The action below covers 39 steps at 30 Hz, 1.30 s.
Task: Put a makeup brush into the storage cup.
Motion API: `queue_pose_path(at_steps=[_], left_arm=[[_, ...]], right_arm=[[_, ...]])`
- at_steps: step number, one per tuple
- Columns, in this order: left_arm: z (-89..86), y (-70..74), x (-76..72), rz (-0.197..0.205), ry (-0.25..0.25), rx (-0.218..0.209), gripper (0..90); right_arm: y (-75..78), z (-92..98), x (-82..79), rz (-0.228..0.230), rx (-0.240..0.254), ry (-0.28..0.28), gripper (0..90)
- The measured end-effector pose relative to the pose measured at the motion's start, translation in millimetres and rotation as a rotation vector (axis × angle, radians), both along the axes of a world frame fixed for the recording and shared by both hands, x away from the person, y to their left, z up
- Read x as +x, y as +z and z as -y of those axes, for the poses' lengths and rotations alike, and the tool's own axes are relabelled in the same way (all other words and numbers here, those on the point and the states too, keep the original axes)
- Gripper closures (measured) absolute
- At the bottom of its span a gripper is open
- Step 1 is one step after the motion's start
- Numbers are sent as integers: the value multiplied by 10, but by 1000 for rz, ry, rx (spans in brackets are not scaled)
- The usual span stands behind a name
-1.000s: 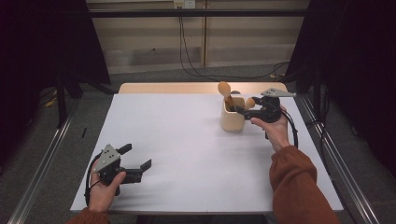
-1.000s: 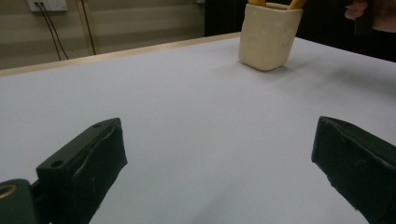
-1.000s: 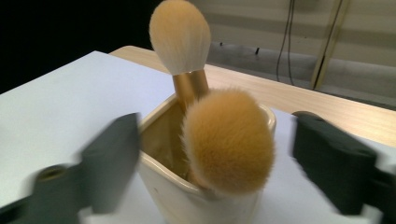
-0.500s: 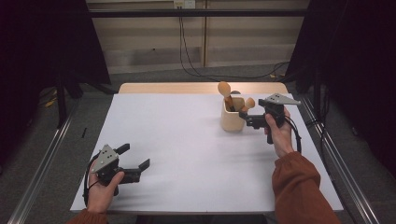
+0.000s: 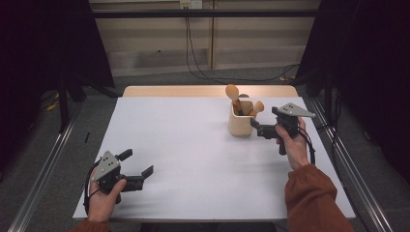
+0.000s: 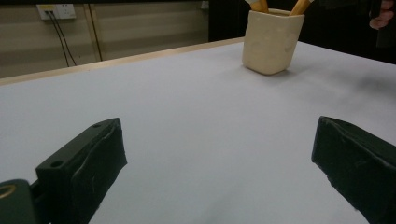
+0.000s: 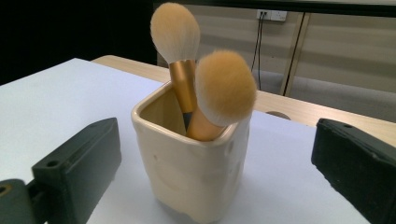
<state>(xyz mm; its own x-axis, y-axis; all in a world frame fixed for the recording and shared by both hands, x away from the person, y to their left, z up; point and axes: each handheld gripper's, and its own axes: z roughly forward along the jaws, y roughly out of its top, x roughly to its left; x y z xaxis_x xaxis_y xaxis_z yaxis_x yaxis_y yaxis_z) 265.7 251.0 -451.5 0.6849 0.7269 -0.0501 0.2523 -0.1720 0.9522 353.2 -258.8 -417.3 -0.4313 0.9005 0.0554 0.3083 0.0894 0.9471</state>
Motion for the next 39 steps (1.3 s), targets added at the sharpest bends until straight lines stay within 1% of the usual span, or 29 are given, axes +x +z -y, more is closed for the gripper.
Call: queue_pose_path(at_steps=[1, 4, 6, 7, 9, 11, 12, 14, 16, 17, 19, 21, 23, 25, 27, 29, 30, 31, 34, 35, 37, 38, 39], left_arm=[[3, -2, 0, -3, 0, -3, 26], [3, 5, -5, 0, -4, 0, 26], [6, 7, -17, 0, -3, -7, 26], [2, 6, -16, 2, -7, -1, 26], [-1, 7, -19, -3, -14, -8, 26], [-4, 11, -31, 5, -13, -1, 26], [-6, 13, -37, 4, -15, -4, 26], [-9, 17, -41, 7, -13, -4, 26], [-13, 24, -47, 7, -9, -7, 26], [-17, 28, -49, 11, -11, -5, 26], [-26, 33, -55, 15, -9, -3, 26], [-34, 28, -53, 13, -5, -4, 26], [-40, 24, -44, 13, -3, -1, 26], [-48, 27, -33, 10, 4, -6, 26], [-55, 27, -29, 11, 11, -5, 26], [-54, 26, -36, 8, 17, -5, 26], [-55, 27, -38, 14, 20, 1, 26], [-56, 28, -39, 17, 23, 5, 26], [-64, 31, -42, 18, 23, 2, 26], [-69, 32, -43, 23, 27, 6, 26], [-72, 35, -49, 20, 30, -6, 26], [-70, 35, -55, 19, 32, -7, 26], [-73, 33, -58, 18, 30, 0, 26]], right_arm=[[-2, 3, -21, 8, 7, 3, 25], [-5, 8, -66, 2, 9, 2, 22], [-11, 9, -103, 0, 8, 4, 23], [-15, 8, -120, 2, 11, 4, 24], [-29, 14, -163, 0, 18, 2, 24], [-51, 18, -209, -3, 16, -3, 24], [-65, 21, -231, -3, 15, 1, 31], [-98, 26, -290, 4, 12, -14, 57], [-112, 38, -330, -12, 8, -1, 30], [-113, 48, -349, -16, 9, -1, 34], [-119, 69, -421, -8, 38, -3, 47], [-127, 65, -472, -12, 23, -7, 46], [-131, 70, -523, -9, 37, -1, 46], [-129, 83, -573, -7, 37, 0, 46], [-132, 100, -612, -12, 59, 6, 37], [-142, 119, -663, -19, 44, 2, 16], [-145, 135, -691, -22, 48, 4, 8], [-152, 156, -723, -19, 66, -3, 9], [-162, 172, -799, -15, 56, -5, 7], [-170, 172, -824, -14, 53, 2, 3], [-187, 186, -873, -14, 51, 18, 2], [-195, 192, -891, -17, 55, 10, 0], [-208, 206, -913, -20, 58, 2, 0]])
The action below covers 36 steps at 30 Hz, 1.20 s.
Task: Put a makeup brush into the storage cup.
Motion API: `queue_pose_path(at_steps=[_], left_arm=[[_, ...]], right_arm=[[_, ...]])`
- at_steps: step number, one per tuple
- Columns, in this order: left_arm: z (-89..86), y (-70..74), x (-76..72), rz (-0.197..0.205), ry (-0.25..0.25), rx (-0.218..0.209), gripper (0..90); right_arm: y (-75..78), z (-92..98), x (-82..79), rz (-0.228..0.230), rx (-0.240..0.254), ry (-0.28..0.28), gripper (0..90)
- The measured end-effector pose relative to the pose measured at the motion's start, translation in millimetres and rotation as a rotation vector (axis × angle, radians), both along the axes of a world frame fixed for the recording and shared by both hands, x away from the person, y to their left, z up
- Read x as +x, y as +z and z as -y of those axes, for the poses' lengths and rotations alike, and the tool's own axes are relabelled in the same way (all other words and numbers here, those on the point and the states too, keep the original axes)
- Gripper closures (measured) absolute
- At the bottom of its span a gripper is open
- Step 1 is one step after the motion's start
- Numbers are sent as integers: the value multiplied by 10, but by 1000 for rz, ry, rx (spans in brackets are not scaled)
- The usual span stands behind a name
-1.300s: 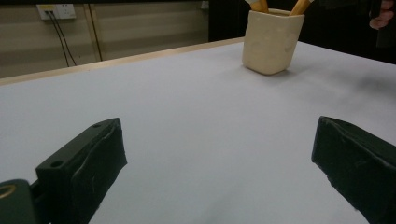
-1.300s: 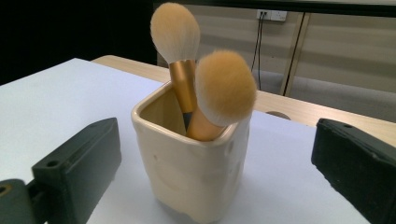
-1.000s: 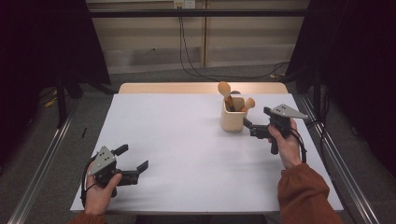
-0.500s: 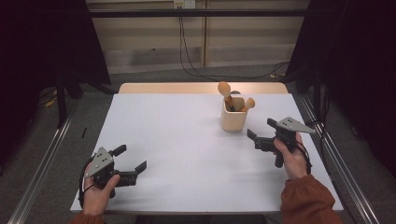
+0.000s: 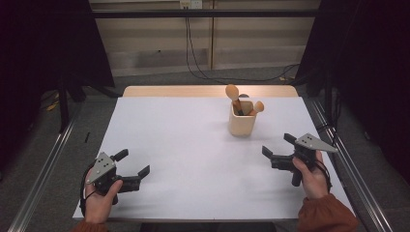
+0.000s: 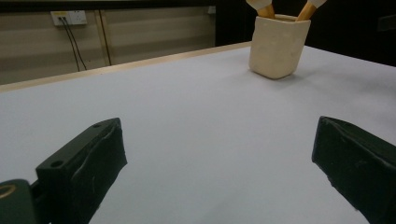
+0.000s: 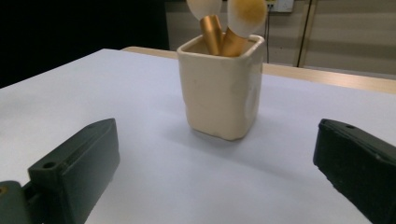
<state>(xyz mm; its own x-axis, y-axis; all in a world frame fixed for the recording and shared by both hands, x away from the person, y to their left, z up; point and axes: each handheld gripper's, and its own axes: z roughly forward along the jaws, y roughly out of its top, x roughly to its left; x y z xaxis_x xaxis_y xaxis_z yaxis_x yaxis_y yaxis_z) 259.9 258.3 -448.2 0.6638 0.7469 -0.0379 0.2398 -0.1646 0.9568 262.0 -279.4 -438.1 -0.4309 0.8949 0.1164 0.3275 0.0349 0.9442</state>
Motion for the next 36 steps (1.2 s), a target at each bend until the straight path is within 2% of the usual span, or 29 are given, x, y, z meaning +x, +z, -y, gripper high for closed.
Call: queue_pose_path(at_steps=[6, 12, 14, 17, 22, 24, 27, 31, 36], left_arm=[[24, -10, -26, -9, -10, 1, 26], [23, -18, -51, -15, -4, -8, 25], [33, -20, -61, -14, -7, -9, 25], [40, -22, -75, -11, -23, 1, 24], [28, -25, -85, -15, -19, -2, 25], [26, -25, -85, -17, -14, -5, 25], [39, -31, -98, -19, -13, 2, 26], [44, -30, -96, -19, -16, 3, 26], [42, -28, -96, -24, -11, 4, 31]], right_arm=[[-70, 55, -153, 11, -16, -25, 1], [-103, 96, -306, 27, -18, -21, 7], [-101, 112, -361, 5, -31, 0, 0], [-97, 137, -439, 20, -21, -13, 0], [-152, 191, -569, 26, 9, -33, 0], [-154, 185, -589, 25, 8, -35, 0], [-135, 196, -589, 46, 21, -29, 0], [-169, 193, -577, 23, 17, -19, 0], [-180, 242, -556, 23, 6, -49, 0]])
